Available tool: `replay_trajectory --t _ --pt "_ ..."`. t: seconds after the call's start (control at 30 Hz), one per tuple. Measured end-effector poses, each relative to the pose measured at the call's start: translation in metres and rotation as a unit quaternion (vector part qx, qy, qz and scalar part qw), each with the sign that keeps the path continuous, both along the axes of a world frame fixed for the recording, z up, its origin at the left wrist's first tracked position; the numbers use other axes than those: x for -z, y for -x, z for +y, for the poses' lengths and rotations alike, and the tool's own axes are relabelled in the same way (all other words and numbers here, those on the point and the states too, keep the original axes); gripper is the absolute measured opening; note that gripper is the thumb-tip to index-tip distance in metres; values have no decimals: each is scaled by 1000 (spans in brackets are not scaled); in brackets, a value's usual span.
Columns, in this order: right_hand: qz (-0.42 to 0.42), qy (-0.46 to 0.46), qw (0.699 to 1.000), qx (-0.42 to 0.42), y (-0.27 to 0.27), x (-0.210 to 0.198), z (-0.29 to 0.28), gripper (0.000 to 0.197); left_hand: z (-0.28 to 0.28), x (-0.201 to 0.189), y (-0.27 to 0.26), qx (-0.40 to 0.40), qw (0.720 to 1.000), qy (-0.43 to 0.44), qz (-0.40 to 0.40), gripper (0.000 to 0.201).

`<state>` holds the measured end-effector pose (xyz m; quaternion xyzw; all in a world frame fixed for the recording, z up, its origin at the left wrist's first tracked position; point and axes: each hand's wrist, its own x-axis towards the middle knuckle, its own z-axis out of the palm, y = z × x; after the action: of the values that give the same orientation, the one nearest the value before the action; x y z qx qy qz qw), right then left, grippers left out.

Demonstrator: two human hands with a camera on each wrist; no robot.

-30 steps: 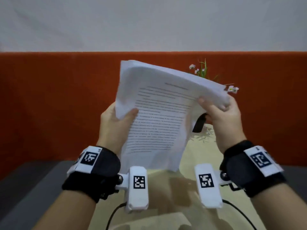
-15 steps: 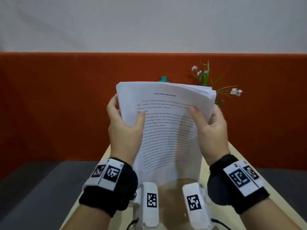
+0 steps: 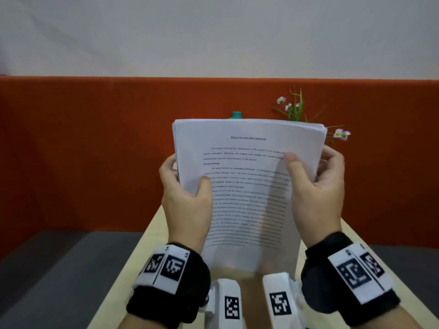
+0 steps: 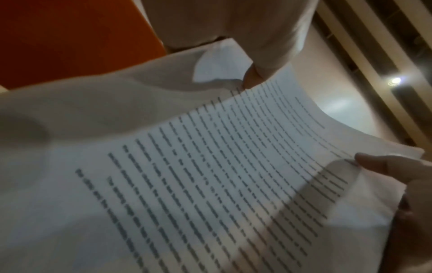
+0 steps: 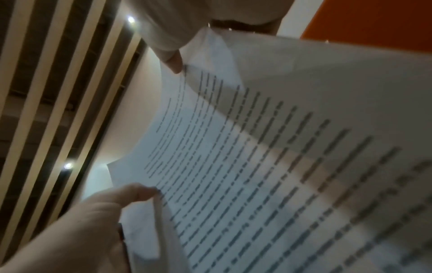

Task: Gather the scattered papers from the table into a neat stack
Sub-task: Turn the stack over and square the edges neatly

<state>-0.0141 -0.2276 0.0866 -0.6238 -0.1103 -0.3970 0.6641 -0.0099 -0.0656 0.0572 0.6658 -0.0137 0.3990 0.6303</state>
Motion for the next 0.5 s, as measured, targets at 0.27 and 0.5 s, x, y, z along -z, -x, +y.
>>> replay_trajectory --t 0.27,0.5 --pt "-63 260 955 128 6 -31 -13 28 24 -54 5 -49 968 -241 -48 57" --pt "-30 350 922 162 12 -46 -14 26 36 -65 8 -52 946 -319 -24 44"
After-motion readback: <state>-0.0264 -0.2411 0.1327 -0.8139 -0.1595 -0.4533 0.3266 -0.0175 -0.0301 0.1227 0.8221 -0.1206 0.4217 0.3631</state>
